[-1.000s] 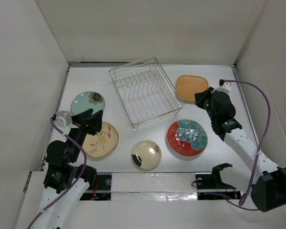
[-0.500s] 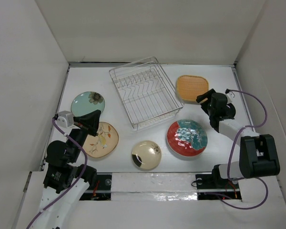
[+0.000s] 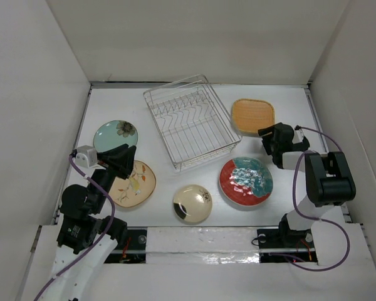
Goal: Load the plates into the dish rack
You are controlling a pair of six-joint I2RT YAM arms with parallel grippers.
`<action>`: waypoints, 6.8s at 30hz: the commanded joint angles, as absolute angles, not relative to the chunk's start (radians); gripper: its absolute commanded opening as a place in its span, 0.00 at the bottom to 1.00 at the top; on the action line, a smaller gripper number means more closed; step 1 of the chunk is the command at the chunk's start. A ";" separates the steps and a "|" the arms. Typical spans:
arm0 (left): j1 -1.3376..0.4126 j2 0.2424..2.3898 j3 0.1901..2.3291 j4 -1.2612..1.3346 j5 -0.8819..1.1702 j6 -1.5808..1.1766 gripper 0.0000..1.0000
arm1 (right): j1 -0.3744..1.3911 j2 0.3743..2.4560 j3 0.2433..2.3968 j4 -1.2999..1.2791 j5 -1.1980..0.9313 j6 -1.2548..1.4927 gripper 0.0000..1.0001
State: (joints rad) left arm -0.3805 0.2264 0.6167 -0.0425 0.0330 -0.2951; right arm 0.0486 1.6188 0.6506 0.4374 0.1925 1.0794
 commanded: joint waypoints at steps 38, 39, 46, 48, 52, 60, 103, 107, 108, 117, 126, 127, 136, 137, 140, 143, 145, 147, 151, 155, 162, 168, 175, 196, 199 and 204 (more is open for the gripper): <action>-0.387 0.270 0.626 0.002 0.017 -0.265 0.31 | 0.202 1.430 1.188 0.494 0.388 0.440 0.00; -0.387 0.267 0.626 0.002 0.017 -0.267 0.31 | 0.225 1.445 1.213 0.488 0.394 0.399 0.00; -0.387 0.261 0.623 0.003 0.023 -0.268 0.31 | 0.308 1.603 1.488 0.349 0.238 0.212 0.00; -0.387 0.256 0.624 0.002 0.025 -0.270 0.31 | 0.331 1.667 1.538 0.331 0.213 0.155 0.00; -0.387 0.253 0.624 0.003 0.021 -0.268 0.31 | 0.370 1.770 1.675 0.262 0.204 0.071 0.00; -0.387 0.259 0.624 0.002 0.021 -0.268 0.31 | 0.414 1.879 1.735 0.291 0.201 -0.025 0.00; -0.387 0.288 0.626 0.002 0.025 -0.270 0.31 | 0.459 1.980 1.618 0.613 0.288 -0.034 0.00; -0.387 0.287 0.626 0.002 0.025 -0.268 0.30 | 0.459 1.965 1.543 0.647 0.285 -0.034 0.00; -0.387 0.285 0.626 0.002 0.025 -0.270 0.30 | 0.459 1.962 1.525 0.658 0.285 -0.034 0.00; -0.387 0.278 0.624 0.002 0.026 -0.270 0.30 | 0.505 1.905 1.278 0.770 0.413 -0.012 0.21; -0.387 0.262 0.624 0.003 0.029 -0.272 0.30 | 0.505 1.781 1.218 0.658 0.433 0.066 0.56; -0.387 0.259 0.624 0.002 0.029 -0.273 0.30 | 0.505 1.763 1.209 0.625 0.434 0.075 0.59; -0.387 0.224 0.623 0.002 0.038 -0.276 0.21 | 0.436 1.337 0.910 0.369 0.463 0.446 0.04; -0.387 0.219 0.623 0.002 0.041 -0.279 0.18 | 0.419 1.291 0.864 0.300 0.444 0.489 0.00; -0.387 0.204 0.621 0.002 0.038 -0.285 0.00 | 0.344 1.093 0.662 0.204 0.338 0.636 0.00; -0.387 0.187 0.623 0.003 0.035 -0.290 0.00 | 0.267 0.898 0.517 0.042 0.251 0.713 0.10; -0.387 0.172 0.621 0.005 0.035 -0.291 0.00 | 0.221 0.815 0.467 -0.073 0.221 0.738 0.29; -0.387 0.163 0.621 0.005 0.035 -0.295 0.00 | 0.198 0.715 0.440 -0.219 0.192 0.771 0.53; -0.387 0.135 0.621 0.006 0.032 -0.298 0.09 | 0.144 0.643 0.374 -0.328 0.143 0.827 0.75; -0.387 0.117 0.623 0.006 0.028 -0.296 0.16 | 0.107 0.777 0.347 -0.304 0.055 0.857 0.78; -0.387 0.078 0.627 0.002 0.009 -0.290 0.17 | 0.097 0.934 0.384 -0.310 0.097 0.854 0.76; -0.387 0.071 0.629 0.002 0.008 -0.290 0.17 | 0.081 0.970 0.440 -0.367 0.109 0.815 0.73; -0.387 0.074 0.629 0.002 0.014 -0.290 0.17 | 0.000 0.844 0.485 -0.356 0.239 0.790 0.73; -0.387 0.097 0.630 0.003 0.021 -0.285 0.17 | -0.535 1.388 0.502 0.236 -0.066 0.893 0.55; -0.387 0.098 0.630 0.002 0.020 -0.287 0.17 | -0.535 1.411 0.537 0.204 -0.066 0.891 0.50; -0.387 0.097 0.630 0.003 0.017 -0.285 0.17 | -0.526 1.468 0.581 0.195 -0.095 0.906 0.48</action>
